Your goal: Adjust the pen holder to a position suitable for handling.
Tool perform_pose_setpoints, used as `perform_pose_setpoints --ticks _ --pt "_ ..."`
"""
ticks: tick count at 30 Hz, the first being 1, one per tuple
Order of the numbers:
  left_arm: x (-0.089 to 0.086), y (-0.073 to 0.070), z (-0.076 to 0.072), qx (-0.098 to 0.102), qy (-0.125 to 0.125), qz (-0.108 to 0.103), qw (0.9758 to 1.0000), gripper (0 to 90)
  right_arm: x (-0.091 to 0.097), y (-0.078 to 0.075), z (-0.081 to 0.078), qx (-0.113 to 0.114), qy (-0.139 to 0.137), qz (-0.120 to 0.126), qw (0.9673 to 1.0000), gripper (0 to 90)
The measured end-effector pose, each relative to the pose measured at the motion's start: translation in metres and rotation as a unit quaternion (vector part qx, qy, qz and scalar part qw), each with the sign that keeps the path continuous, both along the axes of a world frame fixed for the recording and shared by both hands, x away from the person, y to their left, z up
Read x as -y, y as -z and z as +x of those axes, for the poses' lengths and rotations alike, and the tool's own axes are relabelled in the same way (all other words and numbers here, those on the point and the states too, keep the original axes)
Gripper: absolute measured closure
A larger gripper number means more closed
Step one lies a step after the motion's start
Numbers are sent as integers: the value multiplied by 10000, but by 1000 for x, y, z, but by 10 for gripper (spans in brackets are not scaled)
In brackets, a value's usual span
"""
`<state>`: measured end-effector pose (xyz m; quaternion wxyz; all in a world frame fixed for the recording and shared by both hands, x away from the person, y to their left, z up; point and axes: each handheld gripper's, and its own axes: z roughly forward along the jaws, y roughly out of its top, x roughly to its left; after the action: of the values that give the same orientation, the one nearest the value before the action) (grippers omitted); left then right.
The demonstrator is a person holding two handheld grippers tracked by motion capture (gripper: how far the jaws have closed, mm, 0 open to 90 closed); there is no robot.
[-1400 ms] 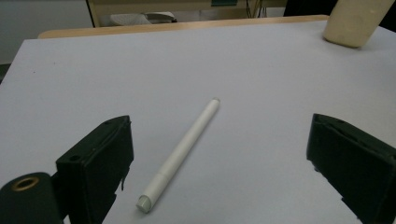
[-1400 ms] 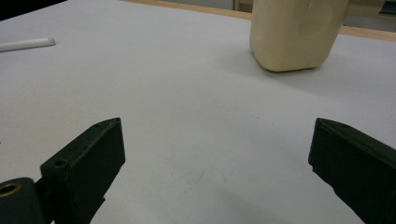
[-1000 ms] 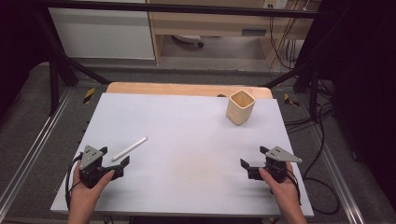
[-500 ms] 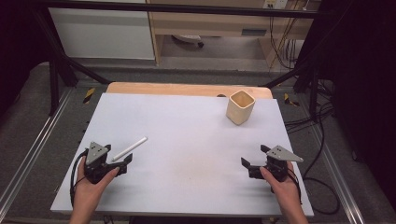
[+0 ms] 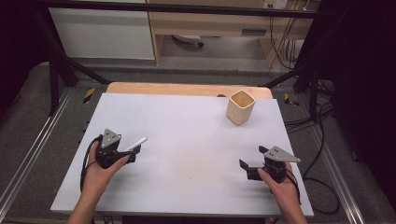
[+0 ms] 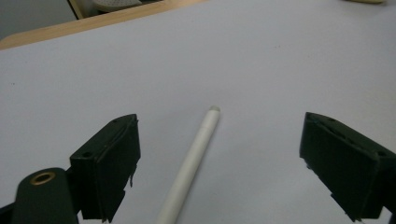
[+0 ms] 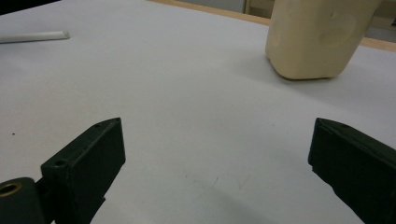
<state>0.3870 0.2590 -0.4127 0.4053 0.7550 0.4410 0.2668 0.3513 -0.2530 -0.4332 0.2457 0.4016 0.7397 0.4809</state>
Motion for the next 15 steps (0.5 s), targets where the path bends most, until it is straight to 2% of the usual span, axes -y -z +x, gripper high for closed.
perform_pose_setpoints --ticks 4,7,11,15 --pt "-2 7 0 -58 -24 -56 10000 133 -1 0 0 -17 11 -31 10000 42" --pt "-3 11 -1 -144 27 68 9999 134 -2 0 0 -10 -6 -51 10000 41" --pt "-3 14 -1 -176 35 51 9998 134 -2 1 2 -29 8 -79 10000 41" --pt "-2 18 2 -265 98 145 9995 135 -2 0 1 -28 28 -82 10000 41"
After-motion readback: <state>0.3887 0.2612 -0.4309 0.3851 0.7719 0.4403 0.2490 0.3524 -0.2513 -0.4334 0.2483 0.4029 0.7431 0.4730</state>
